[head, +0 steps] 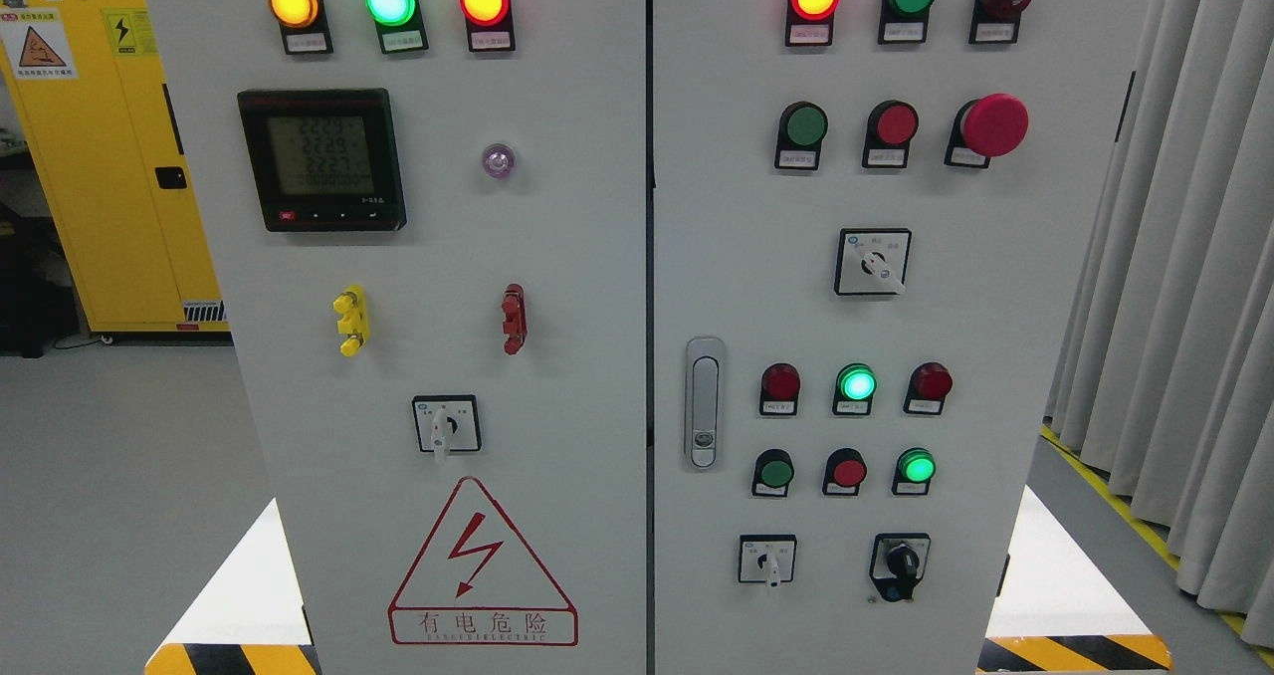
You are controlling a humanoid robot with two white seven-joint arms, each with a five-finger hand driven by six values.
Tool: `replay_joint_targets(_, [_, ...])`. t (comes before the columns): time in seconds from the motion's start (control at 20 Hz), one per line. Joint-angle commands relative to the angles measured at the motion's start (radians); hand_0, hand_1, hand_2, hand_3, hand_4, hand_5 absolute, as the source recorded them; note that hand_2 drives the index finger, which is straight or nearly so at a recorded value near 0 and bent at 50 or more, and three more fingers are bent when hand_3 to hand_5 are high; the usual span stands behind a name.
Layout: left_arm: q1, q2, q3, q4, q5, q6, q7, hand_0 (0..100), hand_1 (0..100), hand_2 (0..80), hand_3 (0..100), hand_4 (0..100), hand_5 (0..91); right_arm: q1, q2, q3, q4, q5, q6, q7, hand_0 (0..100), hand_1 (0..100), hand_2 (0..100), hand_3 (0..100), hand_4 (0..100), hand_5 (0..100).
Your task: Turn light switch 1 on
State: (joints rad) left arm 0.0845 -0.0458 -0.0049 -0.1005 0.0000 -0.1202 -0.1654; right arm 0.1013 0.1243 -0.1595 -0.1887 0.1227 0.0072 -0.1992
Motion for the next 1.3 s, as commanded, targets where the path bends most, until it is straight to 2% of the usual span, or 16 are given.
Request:
replay_joint_targets(0.0, [0.0,-0.002,-0.03,-0.001,0.0,-0.001,0.0,28,17,0.0,0,0,0.0,0.0,0.0,0.0,0.0,0.0,0.0,0.0,0,50,4,0,0,0])
replay_joint_targets(0.4, [0.001,0.003,-0.03,-0.019,0.023,-0.025,0.004,28,17,0.0,0,0,0.0,0.0,0.0,0.0,0.0,0.0,0.0,0.0,0,50,4,0,0,0])
replay_joint_targets(0.55, [0.011,0.007,-0.03,-0.115,0.046,-0.064,0.072,27,20,0.0,0,0,0.0,0.0,0.0,0.0,0.0,0.0,0.0,0.0,0,50,4,0,0,0])
replay_joint_targets(0.6, [0.012,0.009,-0.03,-0.158,0.046,-0.067,0.096,27,21,0.0,6,3,0.0,0.0,0.0,0.0,0.0,0.0,0.0,-0.002,0,50,4,0,0,0])
replay_joint_targets(0.65, [0.018,0.01,-0.029,-0.207,0.048,-0.067,0.119,27,22,0.0,15,17,0.0,0.0,0.0,0.0,0.0,0.0,0.0,-0.002,0,50,4,0,0,0])
replay_joint_targets(0.75, [0.049,0.017,-0.029,-0.327,0.048,-0.073,0.156,27,23,2.0,20,22,0.0,0.0,0.0,0.0,0.0,0.0,0.0,0.0,0,50,4,0,0,0])
replay_joint_targets(0.8, [0.069,0.02,-0.027,-0.397,0.048,-0.075,0.168,28,25,6.1,24,29,0.0,0.0,0.0,0.0,0.0,0.0,0.0,-0.002,0,50,4,0,0,0])
replay_joint_targets(0.9, [0.095,0.026,-0.027,-0.52,0.048,-0.076,0.193,29,28,10.2,27,33,1.7,0.0,0.0,0.0,0.0,0.0,0.0,0.0,0,50,4,0,0,0])
replay_joint_targets(0.95, [0.101,0.026,-0.026,-0.574,0.048,-0.076,0.208,29,28,14.1,32,39,7.7,0.0,0.0,0.0,0.0,0.0,0.0,0.0,0,50,4,0,0,0])
replay_joint_targets(1.0, [0.112,0.026,-0.018,-0.632,0.046,-0.076,0.225,30,29,14.5,33,40,9.2,0.0,0.0,0.0,0.0,0.0,0.0,0.0,0,50,4,0,0,0])
replay_joint_targets(1.05, [0.125,0.027,-0.011,-0.695,0.046,-0.076,0.24,31,32,19.3,40,48,18.5,0.0,0.0,0.0,0.0,0.0,0.0,0.0,0,50,4,0,0,0])
replay_joint_targets(1.1, [0.139,0.029,-0.009,-0.759,0.045,-0.075,0.251,32,36,25.2,49,58,33.4,0.0,0.0,0.0,0.0,0.0,0.0,0.0,0,50,4,0,0,0])
replay_joint_targets(1.15, [0.158,0.029,-0.009,-0.824,0.043,-0.075,0.26,32,39,27.7,53,63,44.1,0.0,0.0,0.0,0.0,0.0,0.0,0.0,0,50,4,0,0,0])
replay_joint_targets(1.25, [0.207,0.029,-0.007,-0.966,0.04,-0.075,0.273,26,46,34.9,61,71,58.4,0.0,0.0,0.0,0.0,0.0,0.0,0.0,0,50,4,0,0,0])
